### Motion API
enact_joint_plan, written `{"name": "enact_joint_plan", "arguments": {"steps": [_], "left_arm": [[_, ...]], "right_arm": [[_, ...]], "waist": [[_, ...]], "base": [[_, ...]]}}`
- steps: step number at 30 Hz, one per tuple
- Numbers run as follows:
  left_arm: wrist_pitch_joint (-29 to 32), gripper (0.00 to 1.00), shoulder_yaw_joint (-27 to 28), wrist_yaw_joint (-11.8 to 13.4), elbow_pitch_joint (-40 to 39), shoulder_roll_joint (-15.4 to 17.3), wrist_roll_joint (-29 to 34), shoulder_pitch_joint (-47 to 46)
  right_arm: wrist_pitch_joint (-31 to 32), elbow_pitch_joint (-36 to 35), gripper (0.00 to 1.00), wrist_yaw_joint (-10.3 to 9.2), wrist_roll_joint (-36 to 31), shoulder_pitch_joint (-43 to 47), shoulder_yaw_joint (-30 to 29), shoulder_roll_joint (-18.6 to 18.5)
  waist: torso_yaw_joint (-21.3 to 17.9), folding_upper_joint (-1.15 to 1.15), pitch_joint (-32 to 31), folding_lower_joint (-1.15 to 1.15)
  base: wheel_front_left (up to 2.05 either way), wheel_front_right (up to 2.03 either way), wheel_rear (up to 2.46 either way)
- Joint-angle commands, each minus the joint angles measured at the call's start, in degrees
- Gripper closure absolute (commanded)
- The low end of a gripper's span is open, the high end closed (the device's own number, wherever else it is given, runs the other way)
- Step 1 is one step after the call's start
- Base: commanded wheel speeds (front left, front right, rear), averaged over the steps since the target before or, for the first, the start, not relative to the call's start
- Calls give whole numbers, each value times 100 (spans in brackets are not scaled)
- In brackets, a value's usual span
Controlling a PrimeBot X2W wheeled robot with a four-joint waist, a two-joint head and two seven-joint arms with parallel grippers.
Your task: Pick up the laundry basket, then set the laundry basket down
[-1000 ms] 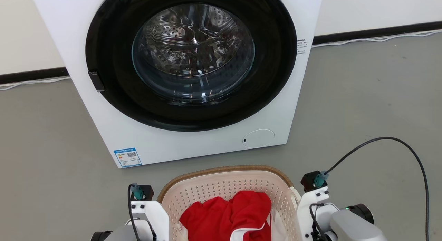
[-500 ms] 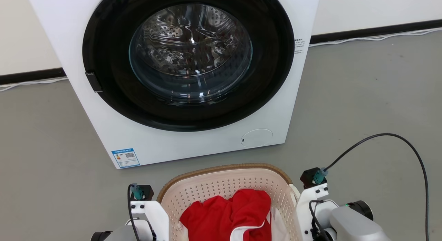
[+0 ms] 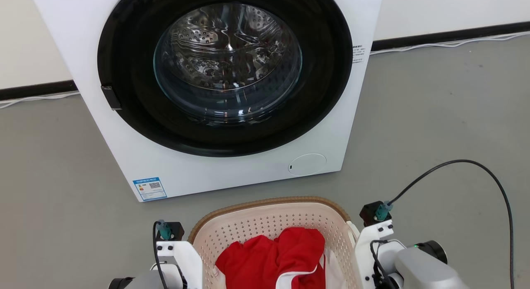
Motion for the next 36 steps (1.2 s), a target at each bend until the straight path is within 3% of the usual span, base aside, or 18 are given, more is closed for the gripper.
{"name": "enact_joint_plan", "arguments": {"steps": [1, 17, 36], "left_arm": [[-27, 100, 78, -77, -108, 64, -26, -219], [-77, 100, 25, -66, -108, 74, -49, -374], [-592, 100, -33, 100, -171, 142, 62, -1251]], "right_arm": [[-114, -97, 100, 43, 37, -236, 99, 124], [-296, -95, 100, 43, 222, -312, 298, 124], [-1256, -293, 100, 43, 183, -923, 599, -37]], "waist": [[-2, 0, -1, 0], [44, 0, 171, 0], [216, 0, 1615, 0]], "base": [[0, 0, 0], [0, 0, 0], [0, 0, 0]]}}
